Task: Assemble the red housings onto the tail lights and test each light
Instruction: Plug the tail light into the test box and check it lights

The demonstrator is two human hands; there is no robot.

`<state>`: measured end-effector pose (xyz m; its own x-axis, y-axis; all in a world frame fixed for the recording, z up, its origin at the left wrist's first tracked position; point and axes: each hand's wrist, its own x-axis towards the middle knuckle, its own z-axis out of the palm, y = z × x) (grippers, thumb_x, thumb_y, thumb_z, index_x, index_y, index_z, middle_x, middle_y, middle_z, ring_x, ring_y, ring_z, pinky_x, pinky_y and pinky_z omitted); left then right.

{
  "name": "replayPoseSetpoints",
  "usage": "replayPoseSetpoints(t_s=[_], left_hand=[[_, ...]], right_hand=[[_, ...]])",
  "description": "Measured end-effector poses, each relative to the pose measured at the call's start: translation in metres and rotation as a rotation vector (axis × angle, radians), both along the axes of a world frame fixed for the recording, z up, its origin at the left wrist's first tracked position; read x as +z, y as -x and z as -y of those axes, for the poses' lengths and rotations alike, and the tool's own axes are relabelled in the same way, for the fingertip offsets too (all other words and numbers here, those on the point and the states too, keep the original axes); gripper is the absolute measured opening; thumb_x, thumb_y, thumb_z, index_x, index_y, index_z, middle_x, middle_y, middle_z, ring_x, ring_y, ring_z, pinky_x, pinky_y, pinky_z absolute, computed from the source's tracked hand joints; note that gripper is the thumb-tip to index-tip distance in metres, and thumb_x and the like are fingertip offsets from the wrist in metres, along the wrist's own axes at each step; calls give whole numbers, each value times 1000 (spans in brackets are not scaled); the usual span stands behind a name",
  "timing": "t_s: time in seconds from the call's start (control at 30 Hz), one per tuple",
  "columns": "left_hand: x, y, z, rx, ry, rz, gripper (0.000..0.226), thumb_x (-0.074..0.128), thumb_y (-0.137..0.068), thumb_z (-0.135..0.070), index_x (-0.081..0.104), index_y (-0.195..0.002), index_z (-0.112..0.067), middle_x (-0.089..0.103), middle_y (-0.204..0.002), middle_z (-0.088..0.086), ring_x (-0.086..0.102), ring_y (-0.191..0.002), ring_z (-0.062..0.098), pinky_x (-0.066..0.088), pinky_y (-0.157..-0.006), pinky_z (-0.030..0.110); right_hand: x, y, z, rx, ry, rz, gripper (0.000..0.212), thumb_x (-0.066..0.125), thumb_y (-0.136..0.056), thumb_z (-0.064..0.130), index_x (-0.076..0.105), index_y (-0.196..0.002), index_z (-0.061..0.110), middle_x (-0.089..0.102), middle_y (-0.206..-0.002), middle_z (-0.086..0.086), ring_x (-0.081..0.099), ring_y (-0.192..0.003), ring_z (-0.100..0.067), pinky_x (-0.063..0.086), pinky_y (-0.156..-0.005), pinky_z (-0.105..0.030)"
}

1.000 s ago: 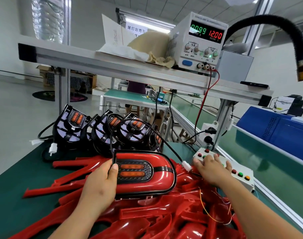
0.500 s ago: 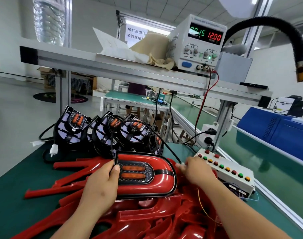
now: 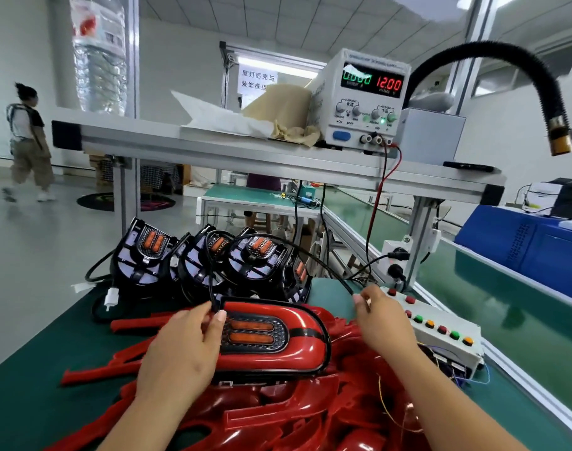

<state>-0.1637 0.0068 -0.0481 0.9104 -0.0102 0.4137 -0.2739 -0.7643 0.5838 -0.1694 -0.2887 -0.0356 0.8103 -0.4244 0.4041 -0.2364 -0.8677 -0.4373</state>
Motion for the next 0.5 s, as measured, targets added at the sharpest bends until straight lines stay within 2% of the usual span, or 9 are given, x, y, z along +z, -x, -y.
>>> replayPoseSetpoints(t_s=[0.07, 0.1, 0.17, 0.27, 0.3, 0.37, 0.43, 0.5], left_hand=[[19, 6, 5, 28, -16, 149, 45, 41, -98, -44, 56, -136, -24, 62, -119, -6, 61, -103, 13, 46, -79, 29], [28, 8, 13, -39, -26, 235, 42, 45, -98, -41, 57, -134, -25, 62, -118, -7, 61, -103, 12, 46, -81, 29], [47, 7, 39, -254, -121, 359, 39, 47, -99, -35, 55, -136, -27, 61, -124, -9, 56, -114, 12, 43, -96, 29], [63, -5, 93, -536, -355, 343, 48, 44, -101, -24, 38, -149, -28, 44, -148, -8, 36, -135, 13, 24, -116, 30], [64, -9, 109, -587, -460, 326, 54, 45, -101, -18, 30, -152, -26, 35, -155, -7, 28, -141, 13, 15, -120, 33], [60, -17, 133, -624, -662, 284, 66, 44, -98, -11, 16, -156, -24, 21, -161, -6, 14, -147, 12, -4, -121, 45], [57, -23, 144, -622, -756, 278, 64, 42, -99, -14, 15, -156, -24, 26, -157, -3, 14, -145, 15, -14, -116, 55], [58, -27, 147, -628, -784, 321, 49, 38, -103, -25, 28, -151, -24, 40, -142, 1, 25, -137, 23, -15, -115, 57]], right_hand=[[1, 8, -1, 65, -21, 56, 24, 44, -101, 35, 53, -104, 13, 64, -86, -7, 60, -83, -29, 46, -68, -37], [1, 12, 0, 110, -40, 88, 23, 46, -100, 35, 54, -104, 14, 64, -85, -3, 60, -82, -25, 47, -69, -36], [1, 20, 0, 201, -78, 131, 17, 50, -98, 36, 55, -102, 20, 63, -82, 6, 60, -76, -14, 47, -66, -32], [-2, 30, 0, 307, -55, 174, 7, 55, -96, 33, 55, -99, 28, 60, -78, 14, 56, -70, -3, 37, -58, -15], [-2, 33, -1, 340, -53, 196, 6, 56, -96, 31, 54, -101, 30, 59, -81, 18, 55, -72, 0, 36, -59, -11], [-2, 38, -3, 412, -62, 255, 18, 59, -94, 26, 56, -110, 34, 59, -89, 24, 57, -81, 6, 38, -67, -7], [-2, 43, -3, 430, -70, 317, 20, 61, -93, 31, 56, -110, 41, 62, -87, 23, 58, -80, 5, 39, -67, -9], [-4, 47, -2, 378, -123, 372, 17, 57, -86, 53, 50, -99, 45, 61, -72, 15, 58, -70, -1, 39, -58, -14]])
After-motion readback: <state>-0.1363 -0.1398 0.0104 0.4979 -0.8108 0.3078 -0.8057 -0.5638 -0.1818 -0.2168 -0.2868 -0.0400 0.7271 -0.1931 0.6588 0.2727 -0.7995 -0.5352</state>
